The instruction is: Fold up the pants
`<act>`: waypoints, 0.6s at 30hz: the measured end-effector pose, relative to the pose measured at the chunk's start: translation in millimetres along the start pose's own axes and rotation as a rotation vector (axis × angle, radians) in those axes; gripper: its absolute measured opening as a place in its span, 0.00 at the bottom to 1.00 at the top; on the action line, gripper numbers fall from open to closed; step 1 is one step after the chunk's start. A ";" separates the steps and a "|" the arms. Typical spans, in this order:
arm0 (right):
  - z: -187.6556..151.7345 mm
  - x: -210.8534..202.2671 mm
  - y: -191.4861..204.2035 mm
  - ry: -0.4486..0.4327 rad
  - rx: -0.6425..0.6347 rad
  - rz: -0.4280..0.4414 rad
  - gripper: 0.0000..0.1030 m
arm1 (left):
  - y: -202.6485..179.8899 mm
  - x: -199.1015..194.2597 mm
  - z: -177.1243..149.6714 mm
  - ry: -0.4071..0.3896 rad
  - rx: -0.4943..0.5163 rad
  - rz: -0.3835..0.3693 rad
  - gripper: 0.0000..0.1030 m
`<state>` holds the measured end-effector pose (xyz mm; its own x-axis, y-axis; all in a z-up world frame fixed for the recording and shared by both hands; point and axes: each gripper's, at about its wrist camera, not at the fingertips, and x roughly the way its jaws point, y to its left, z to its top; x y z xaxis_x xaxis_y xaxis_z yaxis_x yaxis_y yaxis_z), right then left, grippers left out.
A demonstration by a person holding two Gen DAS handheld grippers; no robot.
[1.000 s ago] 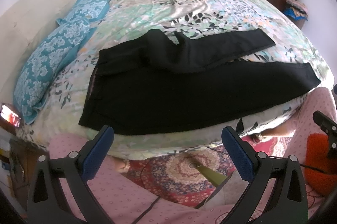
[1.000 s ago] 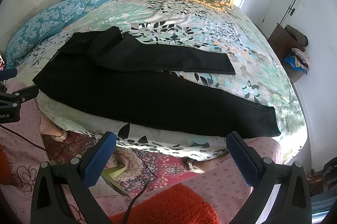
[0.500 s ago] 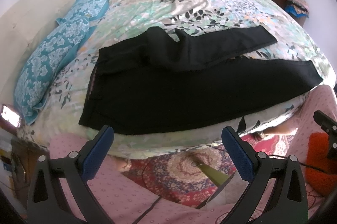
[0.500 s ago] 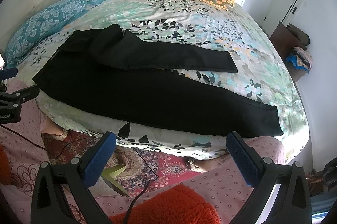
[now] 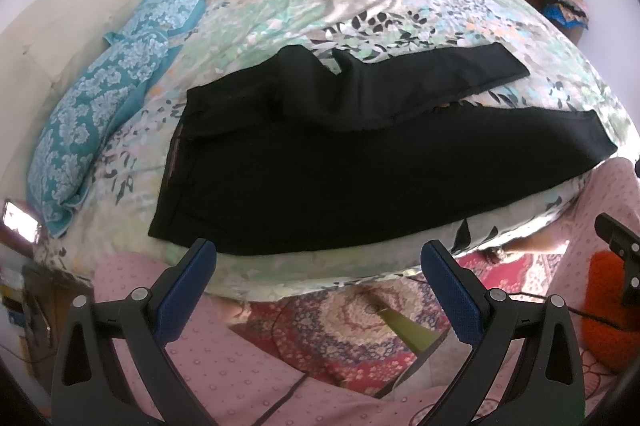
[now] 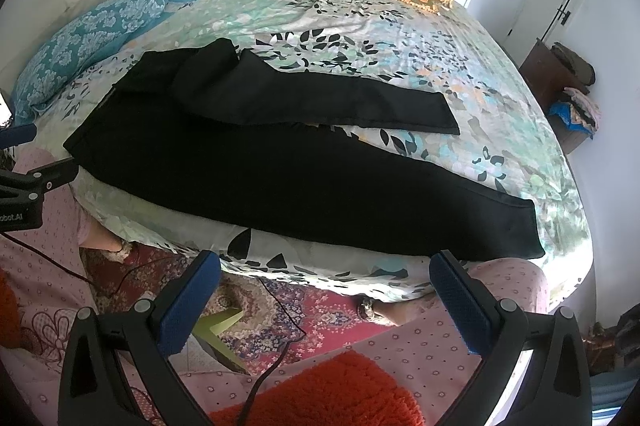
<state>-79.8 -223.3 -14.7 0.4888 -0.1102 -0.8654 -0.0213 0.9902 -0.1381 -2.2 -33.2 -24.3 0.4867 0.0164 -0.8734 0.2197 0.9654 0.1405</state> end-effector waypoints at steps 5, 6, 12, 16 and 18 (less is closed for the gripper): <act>0.7 1.6 -0.1 0.000 -0.001 0.003 1.00 | -1.4 1.1 1.2 0.001 0.005 0.002 0.99; 1.0 2.3 0.2 0.000 -0.002 0.005 1.00 | -1.3 1.6 1.6 0.001 0.006 0.002 0.99; 3.2 5.1 2.6 -0.008 -0.017 0.025 1.00 | 4.4 5.2 8.3 -0.012 -0.011 0.012 0.99; 10.7 1.5 2.0 -0.063 -0.040 0.037 1.00 | 15.0 9.2 13.3 -0.023 -0.046 0.019 0.99; 18.4 -12.9 -5.5 -0.171 -0.035 0.015 1.00 | 22.7 11.3 16.8 -0.037 -0.061 0.025 0.99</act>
<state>-70.0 -225.7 6.0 0.6293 -0.0765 -0.7734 -0.0585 0.9877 -0.1453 22.5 -15.4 -23.1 0.5228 0.0318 -0.8518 0.1559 0.9789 0.1322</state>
